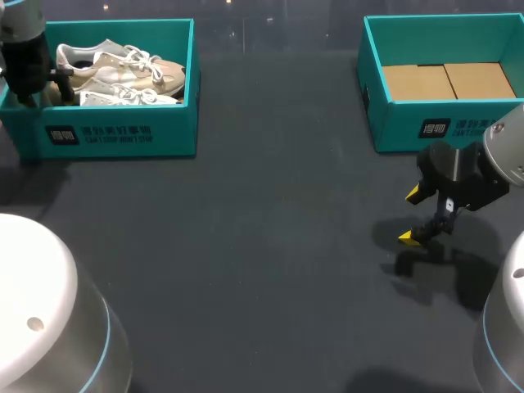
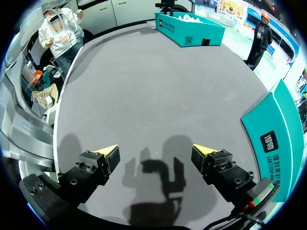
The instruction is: Take the shoe out of the shoebox, open the shoe tongue, remove and reinsert the insole, then place the shoe into the shoebox
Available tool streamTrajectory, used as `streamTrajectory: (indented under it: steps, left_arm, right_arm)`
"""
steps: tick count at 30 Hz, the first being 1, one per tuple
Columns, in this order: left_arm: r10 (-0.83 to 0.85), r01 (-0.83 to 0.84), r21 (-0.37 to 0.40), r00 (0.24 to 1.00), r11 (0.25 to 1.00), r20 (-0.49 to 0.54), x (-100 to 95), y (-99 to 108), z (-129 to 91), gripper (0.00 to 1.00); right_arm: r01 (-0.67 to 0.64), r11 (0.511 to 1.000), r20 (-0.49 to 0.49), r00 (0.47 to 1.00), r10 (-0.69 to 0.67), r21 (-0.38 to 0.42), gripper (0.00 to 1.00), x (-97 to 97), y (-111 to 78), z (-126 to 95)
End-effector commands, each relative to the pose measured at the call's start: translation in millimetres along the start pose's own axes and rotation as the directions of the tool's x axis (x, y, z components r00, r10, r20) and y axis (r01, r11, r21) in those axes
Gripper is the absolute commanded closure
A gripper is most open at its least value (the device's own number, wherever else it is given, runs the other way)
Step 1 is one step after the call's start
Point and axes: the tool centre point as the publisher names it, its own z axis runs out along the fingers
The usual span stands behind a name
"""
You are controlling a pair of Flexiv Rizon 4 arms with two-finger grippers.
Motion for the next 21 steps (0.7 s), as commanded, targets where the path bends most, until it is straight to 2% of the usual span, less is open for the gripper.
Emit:
streamTrajectory:
  steps: [1,7,12,13,14,17,21]
  left_arm:
    - [-0.001,0.001,0.008,1.000,1.000,-0.009,-1.6,3.7,5.8,0.29]
    - [-0.002,0.002,0.014,1.000,1.000,-0.026,-0.6,4.0,12.1,0.40]
    - [0.000,0.001,0.020,0.999,1.000,-0.036,1.1,2.6,15.4,0.56]
    - [0.000,0.000,0.021,0.999,1.000,-0.037,1.5,2.2,15.5,0.64]
    - [0.000,0.000,0.022,0.999,1.000,-0.038,2.4,1.7,15.4,0.77]
    - [0.000,0.001,0.024,0.999,1.000,-0.040,4.3,0.3,13.9,1.00]
    - [0.004,-0.003,0.022,0.999,1.000,-0.042,6.4,-1.2,12.7,1.00]
  right_arm:
    - [-0.001,1.000,0.003,1.000,0.001,0.001,0.00,1.7,-0.2,-0.5]
    - [-0.001,1.000,0.003,1.000,0.001,0.001,0.00,1.7,-0.2,-0.5]
    - [-0.001,1.000,0.003,1.000,0.001,0.001,0.00,1.7,-0.2,-0.5]
    - [-0.001,1.000,0.003,1.000,0.001,0.001,0.00,1.7,-0.2,-0.5]
    - [-0.001,1.000,0.003,1.000,0.001,0.001,0.00,1.7,-0.2,-0.5]
    - [-0.001,1.000,0.003,1.000,0.001,0.001,0.00,1.7,-0.2,-0.5]
    - [-0.001,1.000,0.003,1.000,0.001,0.001,0.00,1.7,-0.2,-0.5]
